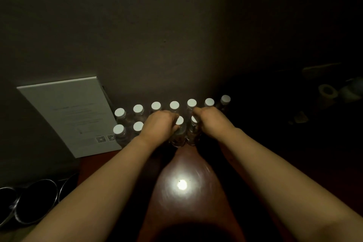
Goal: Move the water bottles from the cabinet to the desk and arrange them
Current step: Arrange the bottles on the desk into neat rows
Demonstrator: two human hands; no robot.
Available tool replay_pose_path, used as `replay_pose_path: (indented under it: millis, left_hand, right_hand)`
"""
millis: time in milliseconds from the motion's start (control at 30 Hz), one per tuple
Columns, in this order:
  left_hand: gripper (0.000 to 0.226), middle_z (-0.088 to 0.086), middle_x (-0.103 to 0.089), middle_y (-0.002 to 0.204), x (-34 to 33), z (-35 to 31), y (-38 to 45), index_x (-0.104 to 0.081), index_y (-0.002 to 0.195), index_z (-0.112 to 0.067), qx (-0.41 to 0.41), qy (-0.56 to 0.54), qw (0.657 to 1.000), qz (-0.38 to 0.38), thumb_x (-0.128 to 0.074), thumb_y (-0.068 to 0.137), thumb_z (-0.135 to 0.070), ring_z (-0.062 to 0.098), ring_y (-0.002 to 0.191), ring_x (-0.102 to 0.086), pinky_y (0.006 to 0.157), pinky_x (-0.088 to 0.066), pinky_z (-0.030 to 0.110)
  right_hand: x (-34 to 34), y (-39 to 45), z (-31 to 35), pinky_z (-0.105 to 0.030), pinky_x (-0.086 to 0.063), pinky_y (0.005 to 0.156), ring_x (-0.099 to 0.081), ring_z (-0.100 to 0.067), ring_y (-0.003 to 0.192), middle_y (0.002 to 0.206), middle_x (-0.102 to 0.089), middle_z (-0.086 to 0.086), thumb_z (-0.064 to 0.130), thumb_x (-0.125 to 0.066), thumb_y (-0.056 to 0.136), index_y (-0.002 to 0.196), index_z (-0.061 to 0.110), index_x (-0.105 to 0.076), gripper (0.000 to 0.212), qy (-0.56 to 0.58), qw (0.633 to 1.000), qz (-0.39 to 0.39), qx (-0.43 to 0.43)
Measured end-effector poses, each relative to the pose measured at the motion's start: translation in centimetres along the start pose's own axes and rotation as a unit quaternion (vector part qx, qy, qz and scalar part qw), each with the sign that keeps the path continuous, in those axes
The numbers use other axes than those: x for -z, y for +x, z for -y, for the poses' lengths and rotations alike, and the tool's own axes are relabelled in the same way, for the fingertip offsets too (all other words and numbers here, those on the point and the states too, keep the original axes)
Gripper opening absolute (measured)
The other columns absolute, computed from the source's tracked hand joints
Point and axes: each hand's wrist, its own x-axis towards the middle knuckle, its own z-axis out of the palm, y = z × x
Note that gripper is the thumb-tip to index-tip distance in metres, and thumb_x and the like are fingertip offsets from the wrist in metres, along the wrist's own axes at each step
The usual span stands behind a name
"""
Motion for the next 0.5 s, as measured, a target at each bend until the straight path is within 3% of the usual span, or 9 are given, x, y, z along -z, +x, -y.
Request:
replay_pose_path:
  millis: [67,200,267,367,500]
  left_hand:
    - [0.021,0.002,-0.069,0.099,0.2,-0.3,0.2,-0.068,0.102,-0.019,0.005,-0.001,1.000,0.003,-0.065,0.087,-0.033,0.026,0.095,-0.064,0.069,-0.047,0.033]
    - [0.049,0.004,-0.067,0.119,0.1,-1.2,0.8,-0.061,0.130,-0.025,-0.009,-0.028,1.000,0.012,-0.070,0.084,-0.037,0.027,0.110,-0.062,0.085,-0.050,0.036]
    - [0.052,0.003,-0.068,0.118,-0.3,-1.7,1.2,-0.059,0.133,-0.029,-0.025,-0.053,0.998,0.000,-0.072,0.083,-0.039,0.026,0.110,-0.062,0.086,-0.051,0.037]
    - [0.053,0.002,-0.067,0.122,-0.8,-2.8,2.0,-0.060,0.133,-0.029,-0.029,-0.084,0.996,-0.004,-0.072,0.084,-0.042,0.023,0.113,-0.061,0.090,-0.051,0.037]
    - [0.053,0.000,-0.067,0.120,-1.4,-3.8,2.8,-0.058,0.133,-0.031,-0.039,-0.072,0.997,0.015,-0.073,0.082,-0.039,0.022,0.111,-0.062,0.084,-0.051,0.033]
  right_hand:
    - [0.2,-0.2,-0.1,-0.041,-0.054,0.083,-0.064,-0.030,0.099,0.105,-0.066,-0.009,0.015,-0.068,0.083,0.122,0.020,-0.057,0.041,0.019,1.000,0.010,0.001]
    - [2.2,-1.2,-1.1,-0.036,-0.051,0.094,-0.063,-0.019,0.107,0.109,-0.069,0.002,0.025,-0.080,0.078,0.131,0.026,-0.059,0.057,0.102,0.994,-0.001,-0.031]
    - [3.6,-1.7,-2.0,-0.031,-0.049,0.097,-0.062,-0.019,0.110,0.103,-0.067,0.006,0.028,-0.077,0.083,0.131,0.023,-0.061,0.051,0.128,0.989,-0.038,-0.062]
    - [4.8,-1.9,-3.4,-0.029,-0.049,0.090,-0.065,-0.020,0.105,0.111,-0.071,-0.003,0.027,-0.071,0.090,0.125,0.020,-0.066,0.036,0.129,0.982,-0.095,-0.102]
    - [4.8,-1.1,-4.8,-0.035,-0.051,0.092,-0.063,-0.023,0.108,0.118,-0.068,-0.006,0.022,-0.068,0.090,0.122,0.020,-0.066,0.032,0.083,0.986,-0.084,-0.119]
